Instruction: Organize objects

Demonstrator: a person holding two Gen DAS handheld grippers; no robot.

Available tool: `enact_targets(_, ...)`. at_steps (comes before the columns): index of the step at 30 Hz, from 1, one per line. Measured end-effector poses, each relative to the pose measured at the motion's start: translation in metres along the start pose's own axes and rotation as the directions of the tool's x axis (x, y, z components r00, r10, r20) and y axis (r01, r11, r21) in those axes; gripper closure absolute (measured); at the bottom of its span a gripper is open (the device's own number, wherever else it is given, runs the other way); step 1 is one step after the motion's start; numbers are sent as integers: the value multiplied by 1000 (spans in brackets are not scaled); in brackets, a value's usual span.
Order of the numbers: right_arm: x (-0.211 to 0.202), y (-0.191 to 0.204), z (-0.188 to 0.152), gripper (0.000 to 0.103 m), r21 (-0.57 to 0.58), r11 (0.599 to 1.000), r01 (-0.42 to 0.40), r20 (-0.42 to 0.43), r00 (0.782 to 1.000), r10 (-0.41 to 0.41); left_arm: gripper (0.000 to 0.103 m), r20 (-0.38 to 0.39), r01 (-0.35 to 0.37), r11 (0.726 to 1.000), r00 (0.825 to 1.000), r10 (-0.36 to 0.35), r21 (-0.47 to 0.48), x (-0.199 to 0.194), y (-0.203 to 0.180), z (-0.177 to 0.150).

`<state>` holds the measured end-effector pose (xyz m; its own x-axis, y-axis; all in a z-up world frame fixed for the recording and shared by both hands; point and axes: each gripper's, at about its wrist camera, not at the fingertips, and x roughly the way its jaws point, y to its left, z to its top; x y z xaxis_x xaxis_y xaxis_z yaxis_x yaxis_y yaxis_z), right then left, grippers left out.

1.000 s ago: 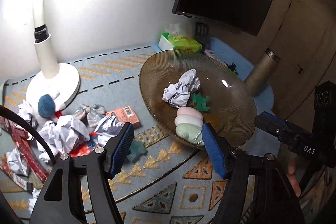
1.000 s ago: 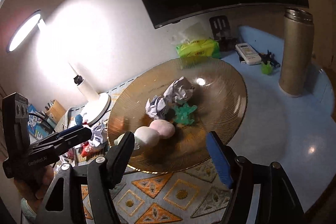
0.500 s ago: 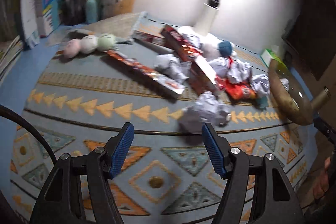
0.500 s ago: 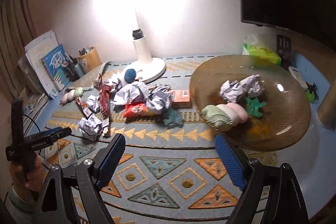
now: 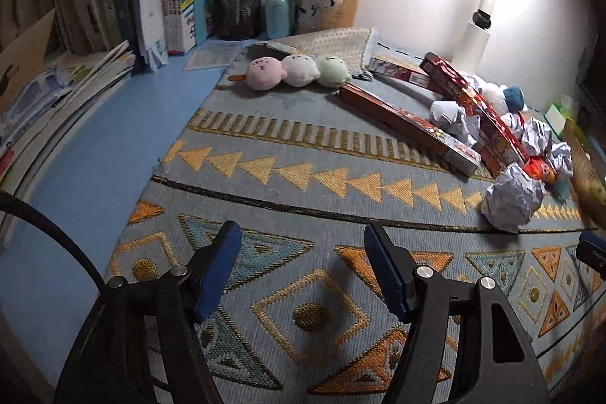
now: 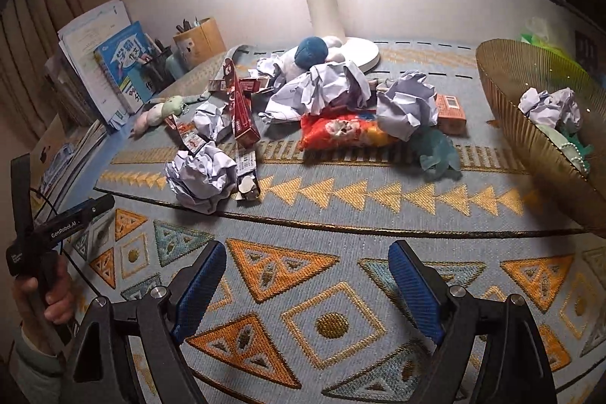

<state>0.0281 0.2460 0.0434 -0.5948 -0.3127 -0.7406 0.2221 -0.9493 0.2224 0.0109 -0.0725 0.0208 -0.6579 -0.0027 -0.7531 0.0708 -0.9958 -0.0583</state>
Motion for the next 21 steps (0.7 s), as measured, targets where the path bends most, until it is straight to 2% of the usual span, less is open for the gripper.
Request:
enact_targets(2,4,10,1,16,-15,1000,-26,3,1000,26,37,-16,-13,998,1000,14,59,1,-9,-1)
enact_targets(4,8,25,1,16,-38,998,-52,5,999,53,37,-25,2,995,1000,0,97,2,-14,-2)
enact_targets(6,15,41,2,16,-45,993,-112,-17,994,111,37,-31,24,994,999,-20,109,1,-15,-3)
enact_targets(8,26,57,4,16,-43,986,-160,-57,986,158,36,-50,73,992,996,-68,102,3,-12,-2)
enact_targets(11,45,83,7,17,-75,978,-193,-119,976,183,29,-86,167,982,983,-160,90,7,2,12)
enact_targets(14,61,102,14,17,-111,986,-125,-146,983,108,27,-48,106,988,994,-101,114,11,20,43)
enact_targets(17,79,105,25,16,-104,994,-26,-147,989,11,14,12,62,985,998,-65,160,23,35,82)
enact_targets(18,81,106,27,17,-109,994,-9,-133,991,-5,7,20,73,981,997,-78,180,30,37,94)
enact_targets(21,87,103,33,17,-98,995,18,-111,993,-29,3,16,113,961,993,-121,252,54,35,121)
